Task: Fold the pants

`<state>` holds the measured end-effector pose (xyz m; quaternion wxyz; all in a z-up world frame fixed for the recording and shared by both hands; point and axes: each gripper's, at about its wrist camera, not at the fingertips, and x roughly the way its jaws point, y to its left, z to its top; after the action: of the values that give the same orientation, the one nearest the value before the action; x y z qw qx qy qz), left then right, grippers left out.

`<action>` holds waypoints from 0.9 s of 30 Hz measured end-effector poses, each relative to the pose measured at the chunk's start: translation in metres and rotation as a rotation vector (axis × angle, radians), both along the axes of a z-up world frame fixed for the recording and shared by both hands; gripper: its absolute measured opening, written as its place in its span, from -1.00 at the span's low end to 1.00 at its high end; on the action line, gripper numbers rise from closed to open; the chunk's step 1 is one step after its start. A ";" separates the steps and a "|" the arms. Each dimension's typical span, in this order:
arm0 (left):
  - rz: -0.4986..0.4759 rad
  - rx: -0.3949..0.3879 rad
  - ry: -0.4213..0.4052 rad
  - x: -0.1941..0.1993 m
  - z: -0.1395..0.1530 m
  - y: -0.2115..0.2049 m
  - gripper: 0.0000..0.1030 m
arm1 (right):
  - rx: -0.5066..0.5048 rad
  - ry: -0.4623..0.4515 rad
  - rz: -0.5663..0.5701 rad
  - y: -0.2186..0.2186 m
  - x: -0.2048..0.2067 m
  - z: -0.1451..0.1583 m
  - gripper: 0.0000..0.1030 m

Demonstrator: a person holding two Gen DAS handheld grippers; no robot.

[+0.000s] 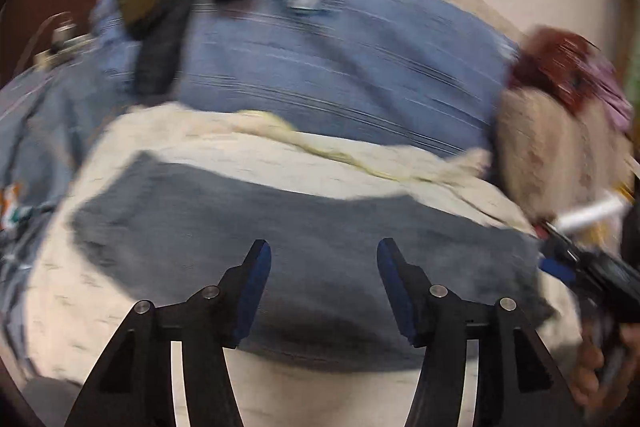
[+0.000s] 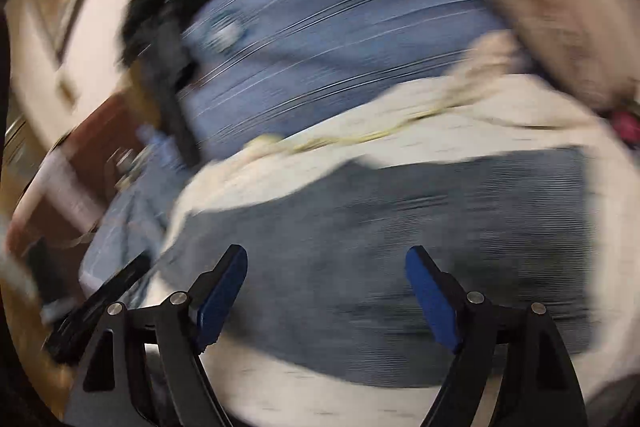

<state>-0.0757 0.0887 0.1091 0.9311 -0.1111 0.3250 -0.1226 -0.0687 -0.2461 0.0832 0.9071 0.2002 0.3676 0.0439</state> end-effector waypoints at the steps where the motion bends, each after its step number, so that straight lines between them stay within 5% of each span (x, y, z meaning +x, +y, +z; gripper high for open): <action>1: -0.041 -0.005 0.006 -0.002 0.000 -0.015 0.10 | 0.008 -0.003 -0.038 -0.017 -0.003 0.001 0.63; 8: -0.361 0.096 0.009 -0.013 -0.006 -0.119 0.11 | 0.123 -0.047 -0.234 -0.108 -0.026 -0.007 0.62; 15: -0.682 0.262 -0.007 -0.012 -0.034 -0.214 0.10 | 0.205 -0.025 -0.329 -0.148 -0.034 -0.018 0.62; 19: -0.785 0.381 0.004 -0.006 -0.059 -0.263 0.08 | 0.252 -0.026 -0.358 -0.160 -0.040 -0.025 0.62; 21: -0.766 0.427 0.007 -0.001 -0.073 -0.278 -0.50 | 0.286 -0.020 -0.368 -0.164 -0.040 -0.029 0.62; 23: -0.748 0.412 0.025 0.005 -0.078 -0.284 -0.63 | 0.304 -0.020 -0.370 -0.166 -0.043 -0.031 0.62; 27: -0.758 0.244 0.001 0.004 -0.049 -0.265 -0.70 | 0.323 -0.033 -0.383 -0.168 -0.046 -0.031 0.62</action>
<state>-0.0721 -0.1764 0.0604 0.8261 0.1280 0.3556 -0.4179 -0.1148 -0.4137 0.0524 0.8610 0.4077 0.2964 -0.0673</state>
